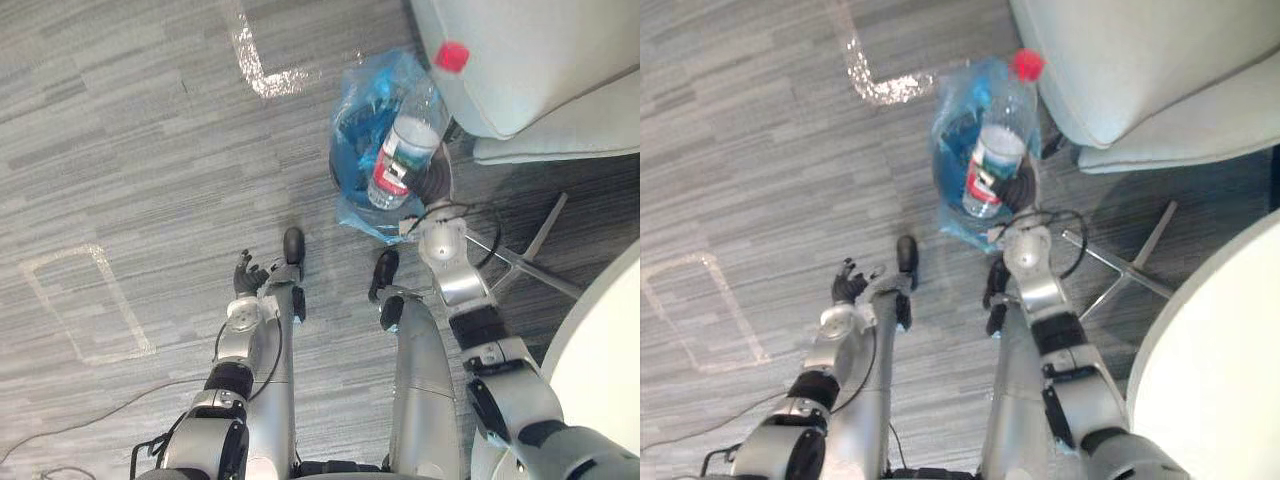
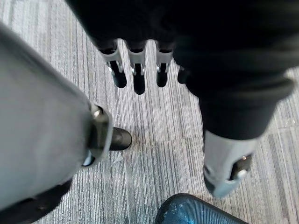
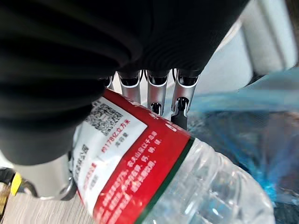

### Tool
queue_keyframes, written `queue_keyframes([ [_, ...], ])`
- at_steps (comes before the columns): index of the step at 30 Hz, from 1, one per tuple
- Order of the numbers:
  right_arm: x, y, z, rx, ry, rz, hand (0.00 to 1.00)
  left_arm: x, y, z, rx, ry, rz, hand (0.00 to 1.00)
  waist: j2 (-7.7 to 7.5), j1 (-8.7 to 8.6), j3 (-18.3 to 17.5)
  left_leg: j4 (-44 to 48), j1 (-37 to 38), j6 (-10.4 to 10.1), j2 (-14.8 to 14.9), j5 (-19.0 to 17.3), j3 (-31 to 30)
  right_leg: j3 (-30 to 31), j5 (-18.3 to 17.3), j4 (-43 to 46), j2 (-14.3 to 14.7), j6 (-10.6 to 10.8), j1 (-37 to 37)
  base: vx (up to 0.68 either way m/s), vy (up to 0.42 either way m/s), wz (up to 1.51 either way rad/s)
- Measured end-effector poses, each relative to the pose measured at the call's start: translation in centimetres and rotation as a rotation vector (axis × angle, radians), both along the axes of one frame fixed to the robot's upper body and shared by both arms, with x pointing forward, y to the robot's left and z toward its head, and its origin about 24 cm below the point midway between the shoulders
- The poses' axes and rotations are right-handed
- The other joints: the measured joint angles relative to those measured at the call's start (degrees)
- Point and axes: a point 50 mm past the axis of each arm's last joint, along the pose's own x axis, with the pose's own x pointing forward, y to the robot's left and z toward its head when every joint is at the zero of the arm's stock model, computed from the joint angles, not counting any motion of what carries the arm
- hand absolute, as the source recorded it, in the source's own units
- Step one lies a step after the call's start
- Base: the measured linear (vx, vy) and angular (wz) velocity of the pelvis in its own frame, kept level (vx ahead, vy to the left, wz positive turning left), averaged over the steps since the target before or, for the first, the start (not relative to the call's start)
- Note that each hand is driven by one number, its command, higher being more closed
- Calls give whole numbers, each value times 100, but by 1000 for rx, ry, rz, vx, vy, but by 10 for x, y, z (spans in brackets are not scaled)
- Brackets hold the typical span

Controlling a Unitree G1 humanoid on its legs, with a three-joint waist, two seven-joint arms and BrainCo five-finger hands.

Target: Gather rubbish on tea table into small bin, then transfer packed bag to large trash can.

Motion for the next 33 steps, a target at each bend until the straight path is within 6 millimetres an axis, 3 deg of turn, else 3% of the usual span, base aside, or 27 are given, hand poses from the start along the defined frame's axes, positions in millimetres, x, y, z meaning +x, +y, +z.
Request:
queue_keyframes([
  [3, 6, -6, 11, -15, -17, -31, 100, 2, -2, 4, -6, -23, 0, 0, 25, 36, 76, -47, -117, -10, -14, 57, -32, -48, -2, 40, -22, -1, -116, 9, 6, 11],
  [7, 9, -15, 4, 0, 18, -72, 100, 2, -6, 6, 3, -39, -12, 0, 26, 51, 77, -197, -173, 10, -59, 142, -31, -64, -1, 58, -75, -1, -224, -10, 9, 10],
  [8, 10, -17, 2, 0, 30, -77, 0, 3, -6, 7, 2, -41, -12, 0, 26, 66, 77, -201, -181, 13, -58, 146, -28, -64, -1, 62, -75, -2, -236, 0, 0, 0],
  [21, 10, -20, -11, -2, 74, -99, 0, 4, -9, 11, 8, -58, -25, 0, 22, 110, 72, -21, -270, 24, 48, 143, 6, -64, 34, 84, 6, -48, -281, -11, 2, -3],
  [27, -5, -12, -14, -65, 20, -61, 0, 4, -9, 11, 9, -60, -30, 0, 16, 117, 67, 31, -253, 30, 162, 136, 38, -49, 72, 112, 96, -112, -284, -52, -8, -8],
  [33, -13, -3, -32, -195, 53, -18, 0, 4, -9, 11, 10, -63, -42, 0, 11, 117, 63, 73, -250, 22, 291, 131, 99, -5, 119, 95, 211, -175, -308, -48, -9, -11],
])
